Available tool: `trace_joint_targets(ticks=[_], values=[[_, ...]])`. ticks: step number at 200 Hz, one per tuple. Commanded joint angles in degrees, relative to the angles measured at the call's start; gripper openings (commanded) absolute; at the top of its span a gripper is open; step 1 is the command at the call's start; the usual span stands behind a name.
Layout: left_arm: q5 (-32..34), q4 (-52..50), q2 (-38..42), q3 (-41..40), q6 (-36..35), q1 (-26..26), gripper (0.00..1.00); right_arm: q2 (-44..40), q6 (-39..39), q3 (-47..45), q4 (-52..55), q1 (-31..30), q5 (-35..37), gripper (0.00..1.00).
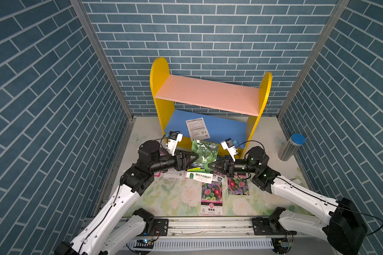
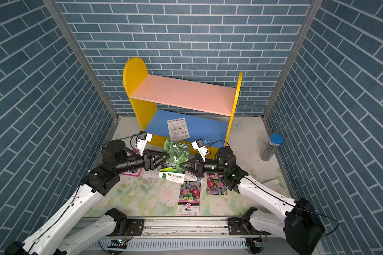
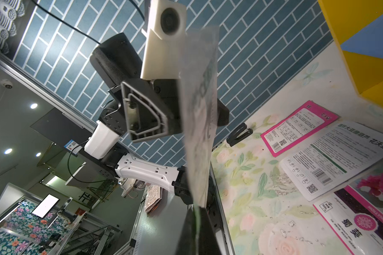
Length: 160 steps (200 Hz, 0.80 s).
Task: Take the seed bag off the shelf
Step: Pick up the seed packet from the shelf.
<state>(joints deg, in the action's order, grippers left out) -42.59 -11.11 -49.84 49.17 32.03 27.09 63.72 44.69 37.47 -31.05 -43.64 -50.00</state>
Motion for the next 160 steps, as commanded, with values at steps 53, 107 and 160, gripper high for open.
trace_joint_targets(ticks=[53,107,160], values=[[-8.4,3.0,1.2,-1.8,-0.8,0.2,0.00,-1.6,-3.6,0.0,0.2,-0.3,0.9,0.01],[-7.6,2.3,1.8,-2.9,-1.0,0.2,0.00,-4.0,-6.1,1.2,3.8,0.1,7.2,0.22],[-6.6,2.8,2.3,-3.8,-0.6,0.2,0.00,-4.2,-4.7,3.0,0.8,0.4,8.8,0.12]])
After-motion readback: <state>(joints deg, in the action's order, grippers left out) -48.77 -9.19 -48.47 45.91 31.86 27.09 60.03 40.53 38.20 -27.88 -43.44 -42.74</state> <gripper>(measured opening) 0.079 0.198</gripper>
